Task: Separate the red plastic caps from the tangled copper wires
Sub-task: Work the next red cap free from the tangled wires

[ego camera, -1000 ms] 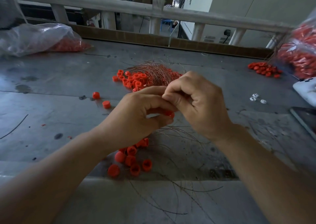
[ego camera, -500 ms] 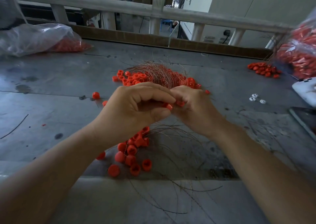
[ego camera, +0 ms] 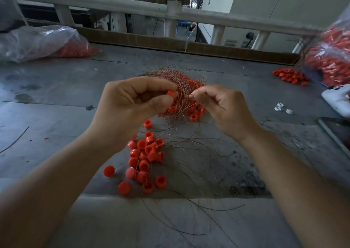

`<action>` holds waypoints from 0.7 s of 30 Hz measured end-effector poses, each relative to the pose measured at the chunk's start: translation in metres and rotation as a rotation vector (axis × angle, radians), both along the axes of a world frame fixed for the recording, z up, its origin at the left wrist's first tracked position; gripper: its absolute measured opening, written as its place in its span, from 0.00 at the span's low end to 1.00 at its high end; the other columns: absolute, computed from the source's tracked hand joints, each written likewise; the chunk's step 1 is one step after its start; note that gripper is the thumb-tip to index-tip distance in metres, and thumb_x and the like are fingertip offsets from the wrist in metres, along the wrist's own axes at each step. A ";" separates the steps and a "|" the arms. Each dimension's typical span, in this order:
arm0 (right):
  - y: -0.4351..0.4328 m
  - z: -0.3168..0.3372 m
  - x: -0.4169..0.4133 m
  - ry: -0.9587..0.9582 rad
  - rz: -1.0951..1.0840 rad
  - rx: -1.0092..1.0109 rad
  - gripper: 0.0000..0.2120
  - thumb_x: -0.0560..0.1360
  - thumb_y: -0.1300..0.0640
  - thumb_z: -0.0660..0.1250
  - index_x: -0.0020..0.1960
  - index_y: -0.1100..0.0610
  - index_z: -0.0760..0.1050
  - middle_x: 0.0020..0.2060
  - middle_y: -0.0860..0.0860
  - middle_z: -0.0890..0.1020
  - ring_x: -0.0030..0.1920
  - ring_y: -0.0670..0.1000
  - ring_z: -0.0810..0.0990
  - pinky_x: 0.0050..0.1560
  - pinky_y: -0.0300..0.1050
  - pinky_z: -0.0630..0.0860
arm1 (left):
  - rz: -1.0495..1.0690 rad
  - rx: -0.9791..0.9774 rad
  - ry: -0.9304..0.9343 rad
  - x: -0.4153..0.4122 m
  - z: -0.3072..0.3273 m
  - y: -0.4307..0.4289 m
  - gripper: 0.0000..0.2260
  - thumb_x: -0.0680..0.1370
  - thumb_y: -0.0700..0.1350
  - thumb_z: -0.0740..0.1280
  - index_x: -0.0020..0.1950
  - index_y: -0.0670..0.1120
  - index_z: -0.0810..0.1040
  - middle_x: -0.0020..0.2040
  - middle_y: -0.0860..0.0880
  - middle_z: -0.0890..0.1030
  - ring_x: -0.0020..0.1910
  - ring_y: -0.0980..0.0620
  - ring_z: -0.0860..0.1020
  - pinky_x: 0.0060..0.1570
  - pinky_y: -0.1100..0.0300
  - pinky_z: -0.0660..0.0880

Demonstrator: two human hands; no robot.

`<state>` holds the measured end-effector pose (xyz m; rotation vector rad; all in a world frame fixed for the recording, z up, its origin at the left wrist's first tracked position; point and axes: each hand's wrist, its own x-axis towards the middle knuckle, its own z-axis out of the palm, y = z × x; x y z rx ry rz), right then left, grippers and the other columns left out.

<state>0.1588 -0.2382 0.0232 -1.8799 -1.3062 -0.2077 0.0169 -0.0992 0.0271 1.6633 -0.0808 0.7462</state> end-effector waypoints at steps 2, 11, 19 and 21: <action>-0.001 0.001 0.001 0.187 -0.004 0.059 0.09 0.75 0.54 0.62 0.43 0.57 0.79 0.38 0.48 0.81 0.42 0.47 0.80 0.45 0.39 0.76 | 0.028 -0.062 -0.011 0.000 0.001 0.004 0.10 0.67 0.41 0.69 0.46 0.49 0.82 0.42 0.53 0.85 0.45 0.55 0.82 0.46 0.68 0.76; -0.002 -0.004 0.019 0.222 -0.308 0.121 0.10 0.78 0.55 0.61 0.47 0.58 0.80 0.34 0.43 0.78 0.36 0.41 0.77 0.40 0.37 0.75 | 0.003 -0.207 -0.029 -0.002 0.005 0.010 0.06 0.66 0.43 0.72 0.42 0.49 0.84 0.42 0.50 0.84 0.46 0.52 0.82 0.49 0.64 0.76; -0.006 -0.004 0.026 0.262 -0.407 -0.055 0.24 0.70 0.48 0.70 0.61 0.60 0.74 0.49 0.50 0.78 0.48 0.48 0.77 0.47 0.36 0.71 | -0.077 -0.308 -0.023 -0.004 0.009 0.009 0.08 0.63 0.44 0.70 0.40 0.47 0.85 0.41 0.50 0.84 0.45 0.54 0.82 0.47 0.65 0.77; -0.005 -0.002 0.023 0.312 -0.363 -0.106 0.43 0.63 0.40 0.70 0.71 0.57 0.61 0.58 0.50 0.73 0.54 0.45 0.73 0.51 0.35 0.68 | -0.101 -0.322 -0.007 -0.004 0.008 0.007 0.08 0.63 0.43 0.70 0.40 0.46 0.85 0.41 0.49 0.84 0.45 0.53 0.82 0.46 0.66 0.77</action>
